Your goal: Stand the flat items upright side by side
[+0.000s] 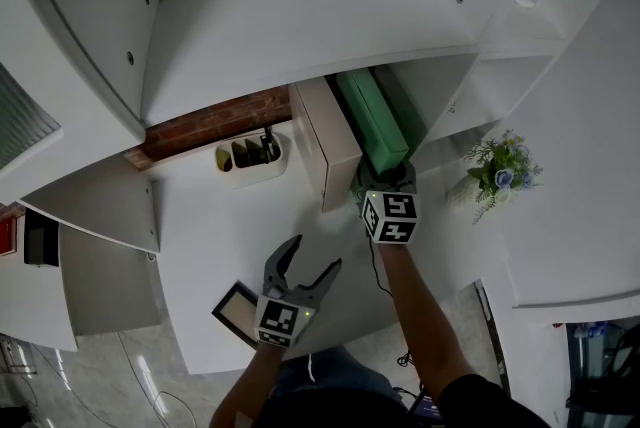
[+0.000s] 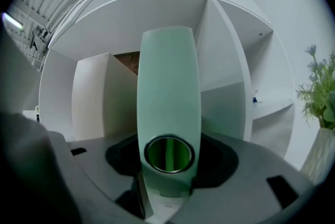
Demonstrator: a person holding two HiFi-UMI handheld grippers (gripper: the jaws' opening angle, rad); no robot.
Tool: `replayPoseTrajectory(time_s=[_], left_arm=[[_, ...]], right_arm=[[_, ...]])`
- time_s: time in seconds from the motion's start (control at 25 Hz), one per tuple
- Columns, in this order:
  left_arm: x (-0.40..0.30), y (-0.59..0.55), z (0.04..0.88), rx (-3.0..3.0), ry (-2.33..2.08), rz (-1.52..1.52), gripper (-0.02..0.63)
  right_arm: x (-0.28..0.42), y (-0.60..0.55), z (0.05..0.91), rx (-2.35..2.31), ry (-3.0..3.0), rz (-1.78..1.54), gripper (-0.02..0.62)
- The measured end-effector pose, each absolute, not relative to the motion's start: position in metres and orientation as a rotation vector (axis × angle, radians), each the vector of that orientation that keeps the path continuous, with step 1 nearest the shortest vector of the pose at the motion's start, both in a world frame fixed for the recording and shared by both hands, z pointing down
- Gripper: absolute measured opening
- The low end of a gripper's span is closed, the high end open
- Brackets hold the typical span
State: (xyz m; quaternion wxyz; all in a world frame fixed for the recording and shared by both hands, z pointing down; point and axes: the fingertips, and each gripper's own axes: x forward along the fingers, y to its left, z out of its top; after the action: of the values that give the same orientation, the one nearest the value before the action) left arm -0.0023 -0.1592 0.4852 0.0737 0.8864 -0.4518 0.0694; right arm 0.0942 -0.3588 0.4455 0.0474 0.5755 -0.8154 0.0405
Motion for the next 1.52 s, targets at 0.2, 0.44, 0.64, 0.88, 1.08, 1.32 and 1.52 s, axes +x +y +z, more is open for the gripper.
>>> replayPoseTrajectory(time_s=[0.2, 0.44, 0.64, 0.88, 1.08, 1.32, 1.52], left_arm=[[-0.002, -0.156, 0.484, 2.665, -1.356, 0.208, 0.339], [-0.006, -0.154, 0.478, 2.674, -1.357, 0.188, 0.339], [-0.014, -0.154, 0.464, 2.689, -1.377, 0.149, 0.339], [-0.028, -0.153, 0.447, 2.698, -1.403, 0.110, 0.332], [-0.036, -0.146, 0.431, 2.720, -1.427, 0.046, 0.153], [-0.036, -0.138, 0.420, 2.750, -1.415, 0.004, 0.025], [-0.040, -0.137, 0.421, 2.730, -1.445, 0.043, 0.009]], right_arm=[[0.097, -0.353, 0.441, 1.753, -2.498, 0.107, 0.227], [0.107, -0.324, 0.429, 1.760, -2.505, 0.068, 0.227], [0.124, -0.275, 0.419, 1.810, -2.500, 0.040, 0.225], [0.150, -0.212, 0.404, 1.930, -2.489, 0.032, 0.130], [0.177, -0.170, 0.400, 2.082, -2.413, 0.075, 0.029], [0.195, -0.135, 0.412, 2.190, -2.326, 0.151, -0.002], [0.198, -0.117, 0.420, 2.188, -2.306, 0.165, -0.002]])
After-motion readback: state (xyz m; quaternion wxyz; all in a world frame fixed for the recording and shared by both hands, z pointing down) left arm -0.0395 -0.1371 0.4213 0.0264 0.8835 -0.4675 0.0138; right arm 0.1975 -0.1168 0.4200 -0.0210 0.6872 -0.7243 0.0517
